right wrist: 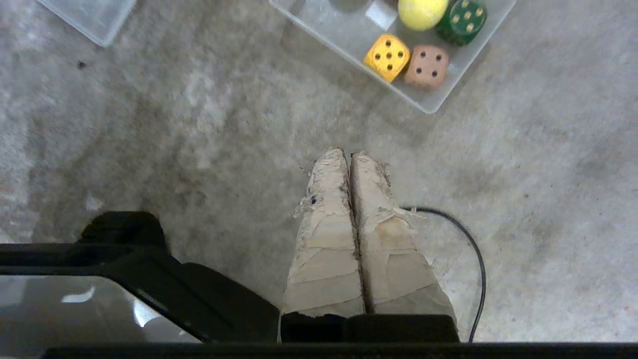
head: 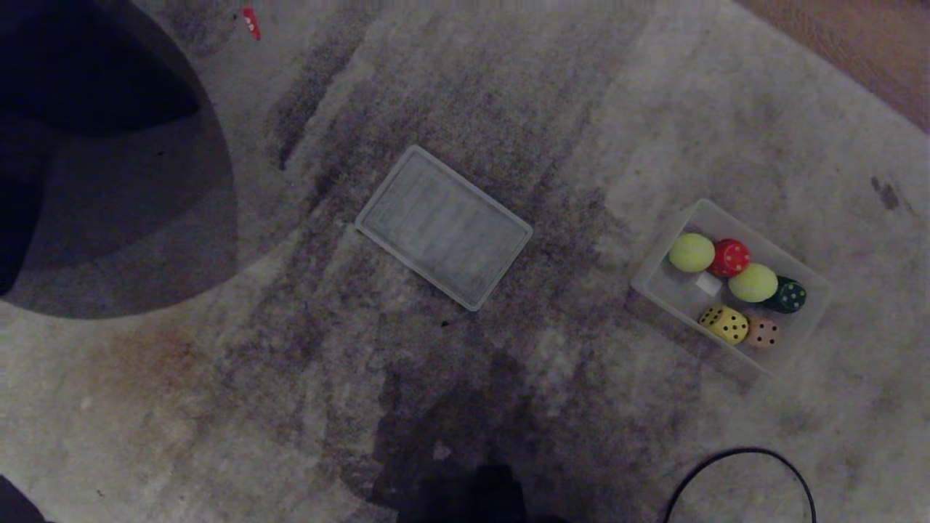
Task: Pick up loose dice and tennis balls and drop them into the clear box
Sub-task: Close the lid
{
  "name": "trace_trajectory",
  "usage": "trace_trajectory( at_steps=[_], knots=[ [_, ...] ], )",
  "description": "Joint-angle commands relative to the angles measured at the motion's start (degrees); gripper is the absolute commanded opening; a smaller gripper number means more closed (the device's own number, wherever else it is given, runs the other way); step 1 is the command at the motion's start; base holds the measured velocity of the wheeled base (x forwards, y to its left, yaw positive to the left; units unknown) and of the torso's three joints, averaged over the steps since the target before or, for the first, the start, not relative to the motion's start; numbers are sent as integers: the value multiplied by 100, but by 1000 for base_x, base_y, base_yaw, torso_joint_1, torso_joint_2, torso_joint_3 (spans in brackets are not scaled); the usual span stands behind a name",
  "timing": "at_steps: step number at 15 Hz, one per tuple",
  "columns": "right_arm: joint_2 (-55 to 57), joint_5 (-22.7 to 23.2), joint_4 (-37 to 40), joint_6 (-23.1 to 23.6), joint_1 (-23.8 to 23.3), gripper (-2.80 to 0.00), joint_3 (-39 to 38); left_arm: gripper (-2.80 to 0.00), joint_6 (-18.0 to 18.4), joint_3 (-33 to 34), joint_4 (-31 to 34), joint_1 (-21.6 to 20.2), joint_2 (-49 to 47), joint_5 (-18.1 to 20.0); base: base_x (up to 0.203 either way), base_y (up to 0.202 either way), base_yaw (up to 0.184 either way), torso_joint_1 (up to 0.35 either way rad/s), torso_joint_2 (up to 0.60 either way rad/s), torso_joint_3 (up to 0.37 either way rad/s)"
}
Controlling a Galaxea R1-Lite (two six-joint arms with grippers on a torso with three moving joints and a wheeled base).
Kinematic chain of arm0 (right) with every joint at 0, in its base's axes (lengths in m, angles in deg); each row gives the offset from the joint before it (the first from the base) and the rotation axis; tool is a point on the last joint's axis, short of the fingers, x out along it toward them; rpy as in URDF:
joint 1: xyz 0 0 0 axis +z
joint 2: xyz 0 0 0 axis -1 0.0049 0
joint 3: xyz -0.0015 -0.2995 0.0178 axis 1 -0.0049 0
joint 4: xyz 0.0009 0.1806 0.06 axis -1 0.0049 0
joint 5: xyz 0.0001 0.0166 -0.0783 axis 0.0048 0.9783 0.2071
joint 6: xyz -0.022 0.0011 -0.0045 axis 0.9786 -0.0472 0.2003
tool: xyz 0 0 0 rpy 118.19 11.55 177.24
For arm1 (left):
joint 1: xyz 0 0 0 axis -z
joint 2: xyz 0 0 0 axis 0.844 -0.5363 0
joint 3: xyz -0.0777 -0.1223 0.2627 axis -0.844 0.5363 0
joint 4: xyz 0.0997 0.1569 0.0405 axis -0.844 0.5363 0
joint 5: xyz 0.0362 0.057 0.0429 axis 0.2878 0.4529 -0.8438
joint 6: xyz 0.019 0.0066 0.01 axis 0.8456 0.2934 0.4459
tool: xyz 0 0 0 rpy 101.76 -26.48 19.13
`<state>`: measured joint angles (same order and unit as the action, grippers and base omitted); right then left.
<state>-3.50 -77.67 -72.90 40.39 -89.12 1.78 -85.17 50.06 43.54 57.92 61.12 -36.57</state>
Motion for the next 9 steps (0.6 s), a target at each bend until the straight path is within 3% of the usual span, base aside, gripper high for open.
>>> trace_trajectory(
  at_steps=[1,9],
  knots=[
    [11,2,2,0,2,-280,-1,-280,119,9,-2,0,-9,17,0,0,0,-1,2,202],
    [11,2,2,-9,2,-280,-1,-280,123,9,1,0,-9,18,0,0,0,3,1,206]
  ],
)
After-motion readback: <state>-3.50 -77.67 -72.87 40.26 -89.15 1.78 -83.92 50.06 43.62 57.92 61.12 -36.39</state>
